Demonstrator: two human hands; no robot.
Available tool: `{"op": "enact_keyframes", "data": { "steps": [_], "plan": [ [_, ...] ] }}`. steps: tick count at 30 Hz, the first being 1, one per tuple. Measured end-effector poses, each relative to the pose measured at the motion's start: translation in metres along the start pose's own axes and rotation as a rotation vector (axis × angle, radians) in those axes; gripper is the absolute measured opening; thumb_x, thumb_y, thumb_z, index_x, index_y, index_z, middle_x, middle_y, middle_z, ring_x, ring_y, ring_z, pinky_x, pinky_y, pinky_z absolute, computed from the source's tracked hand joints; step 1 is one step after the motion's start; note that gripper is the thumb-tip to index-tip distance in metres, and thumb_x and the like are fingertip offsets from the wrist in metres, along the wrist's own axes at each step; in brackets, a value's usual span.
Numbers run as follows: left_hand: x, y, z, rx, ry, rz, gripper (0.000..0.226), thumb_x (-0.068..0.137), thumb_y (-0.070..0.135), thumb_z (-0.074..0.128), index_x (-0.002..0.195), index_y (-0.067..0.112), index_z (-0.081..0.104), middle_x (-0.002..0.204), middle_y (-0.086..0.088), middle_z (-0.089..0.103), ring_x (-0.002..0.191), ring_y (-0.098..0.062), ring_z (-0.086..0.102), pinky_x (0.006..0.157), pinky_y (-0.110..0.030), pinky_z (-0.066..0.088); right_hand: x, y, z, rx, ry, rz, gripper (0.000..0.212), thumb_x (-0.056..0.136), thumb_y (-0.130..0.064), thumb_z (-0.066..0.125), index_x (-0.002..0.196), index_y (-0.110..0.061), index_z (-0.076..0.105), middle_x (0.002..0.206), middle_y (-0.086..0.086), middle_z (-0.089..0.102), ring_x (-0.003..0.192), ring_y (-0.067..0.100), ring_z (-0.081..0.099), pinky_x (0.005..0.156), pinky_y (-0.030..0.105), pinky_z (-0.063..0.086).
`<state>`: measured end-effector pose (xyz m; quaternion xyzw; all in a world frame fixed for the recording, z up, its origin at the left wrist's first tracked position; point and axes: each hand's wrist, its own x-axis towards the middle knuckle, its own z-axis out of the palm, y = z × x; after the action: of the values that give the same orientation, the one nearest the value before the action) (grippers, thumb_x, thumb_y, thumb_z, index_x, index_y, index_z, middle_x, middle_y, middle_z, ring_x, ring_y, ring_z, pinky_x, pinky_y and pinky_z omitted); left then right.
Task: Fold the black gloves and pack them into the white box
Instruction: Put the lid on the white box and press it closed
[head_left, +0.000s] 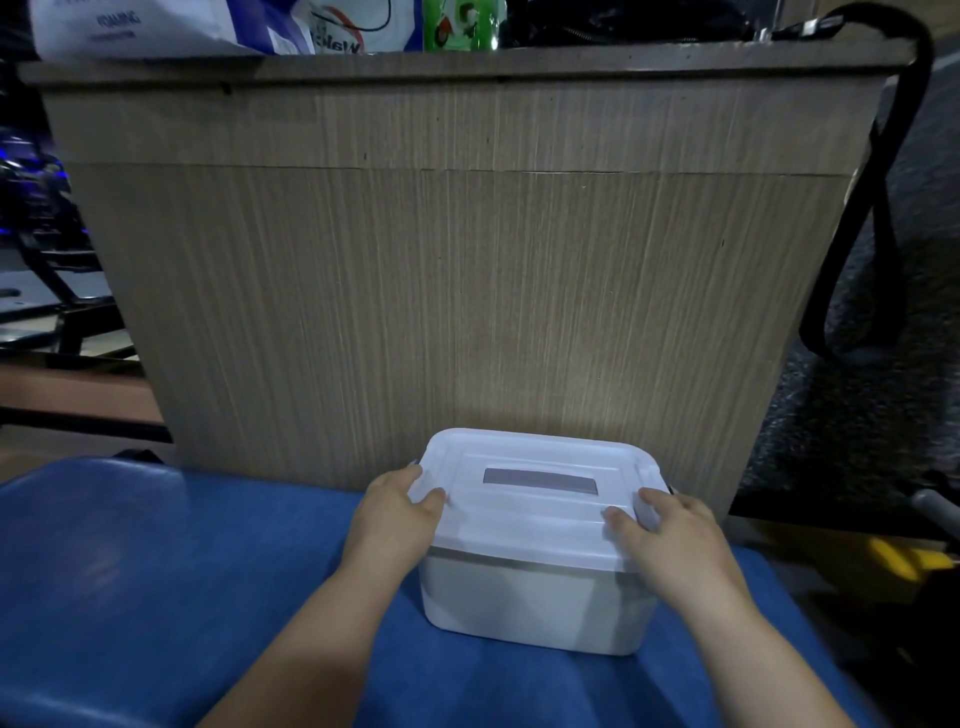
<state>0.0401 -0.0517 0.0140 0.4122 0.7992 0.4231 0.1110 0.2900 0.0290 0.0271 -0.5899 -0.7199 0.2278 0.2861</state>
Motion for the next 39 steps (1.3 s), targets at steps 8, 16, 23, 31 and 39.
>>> {"op": "enact_keyframes", "data": {
  "steps": [8, 16, 23, 31, 39],
  "plan": [
    [0.018, -0.002, -0.006, -0.024, -0.089, -0.016, 0.031, 0.091, 0.035, 0.051, 0.112, 0.016, 0.064, 0.108, 0.003, 0.063, 0.100, -0.021, 0.058, 0.074, -0.028, 0.041, 0.004, -0.002, -0.009, -0.074, -0.004, -0.080, 0.052, 0.086, -0.053, 0.058, 0.120, -0.016, 0.062, 0.144, 0.001, 0.043, 0.136, 0.022, 0.032, 0.102, 0.032, 0.031],
    [0.025, -0.007, -0.005, -0.339, -0.052, -0.149, 0.035, 0.086, 0.032, 0.063, 0.120, 0.025, 0.064, 0.122, 0.005, 0.061, 0.107, -0.017, 0.058, 0.089, -0.032, 0.049, 0.030, 0.008, -0.011, 0.137, 0.114, 0.019, 0.014, 0.090, -0.031, 0.055, 0.091, -0.028, 0.069, 0.099, -0.003, 0.067, 0.087, 0.016, 0.056, 0.074, 0.027, 0.039],
    [0.027, 0.000, -0.011, -0.457, -0.110, -0.257, 0.039, 0.079, 0.032, 0.075, 0.114, 0.021, 0.061, 0.112, 0.001, 0.064, 0.096, -0.020, 0.061, 0.057, -0.027, 0.044, 0.033, 0.010, -0.011, 0.133, 0.130, 0.064, 0.028, 0.082, -0.026, 0.062, 0.109, -0.025, 0.068, 0.107, -0.004, 0.067, 0.096, 0.017, 0.059, 0.081, 0.025, 0.045],
    [0.034, 0.007, -0.015, -0.394, -0.111, -0.272, 0.084, 0.074, 0.021, 0.080, 0.143, 0.012, 0.033, 0.139, -0.008, 0.048, 0.115, -0.027, 0.053, 0.090, -0.035, 0.048, 0.036, 0.010, -0.015, 0.025, 0.093, 0.004, 0.027, 0.089, -0.029, 0.056, 0.114, -0.026, 0.067, 0.119, -0.002, 0.062, 0.104, 0.019, 0.055, 0.078, 0.025, 0.038],
    [0.034, 0.017, -0.012, -0.230, -0.110, -0.271, 0.080, 0.079, 0.023, 0.074, 0.145, 0.005, 0.033, 0.143, -0.011, 0.045, 0.122, -0.030, 0.051, 0.094, -0.035, 0.046, 0.038, 0.014, -0.014, 0.025, 0.106, -0.008, 0.028, 0.089, -0.026, 0.055, 0.113, -0.025, 0.068, 0.119, -0.001, 0.062, 0.100, 0.019, 0.054, 0.084, 0.030, 0.049]
  ]
}}
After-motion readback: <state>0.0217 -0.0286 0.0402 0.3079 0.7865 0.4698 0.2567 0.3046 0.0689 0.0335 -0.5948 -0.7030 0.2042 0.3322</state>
